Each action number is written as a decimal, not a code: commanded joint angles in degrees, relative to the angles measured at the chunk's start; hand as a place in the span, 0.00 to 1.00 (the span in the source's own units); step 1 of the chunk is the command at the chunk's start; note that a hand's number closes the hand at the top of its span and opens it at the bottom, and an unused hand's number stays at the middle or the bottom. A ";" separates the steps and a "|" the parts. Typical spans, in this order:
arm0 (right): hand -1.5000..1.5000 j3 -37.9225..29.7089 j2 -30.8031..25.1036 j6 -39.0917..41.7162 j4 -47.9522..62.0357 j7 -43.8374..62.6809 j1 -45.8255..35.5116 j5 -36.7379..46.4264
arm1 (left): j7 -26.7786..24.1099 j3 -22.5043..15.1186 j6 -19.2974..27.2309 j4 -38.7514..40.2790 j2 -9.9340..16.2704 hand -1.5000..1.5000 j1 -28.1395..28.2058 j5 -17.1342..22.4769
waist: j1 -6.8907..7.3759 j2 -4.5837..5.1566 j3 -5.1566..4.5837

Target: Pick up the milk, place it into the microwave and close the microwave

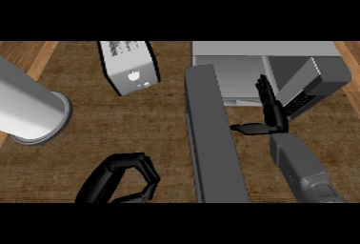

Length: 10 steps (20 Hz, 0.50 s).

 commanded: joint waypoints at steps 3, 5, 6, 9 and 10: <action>0.00 3.01 1.42 2.94 -8.48 -0.62 8.81 -0.21 | -1.38 -3.41 2.74 5.85 -1.65 1.00 -2.57 -3.82 | -0.93 -0.49 -0.08; 0.00 3.36 -0.77 5.64 -10.11 -1.05 10.43 -0.23 | -1.56 -1.31 3.42 12.27 -1.44 1.00 -9.25 -7.11 | -1.72 -0.53 -0.11; 0.00 4.08 -0.27 5.28 -12.55 3.02 9.59 -0.32 | 1.36 -2.25 2.72 12.83 -1.59 1.00 -10.14 -7.32 | -1.93 -0.67 -0.13; 0.00 5.01 -1.22 8.03 -17.86 2.63 14.42 -0.94 | 0.46 -5.48 -0.42 15.91 -1.19 1.00 -9.24 -7.29 | -2.32 -0.77 -0.17; 0.00 6.41 0.92 6.44 -19.45 2.15 16.53 -0.01 | 1.00 -7.30 2.71 19.51 -1.68 1.00 -12.91 -7.75 | -3.30 -0.86 -0.22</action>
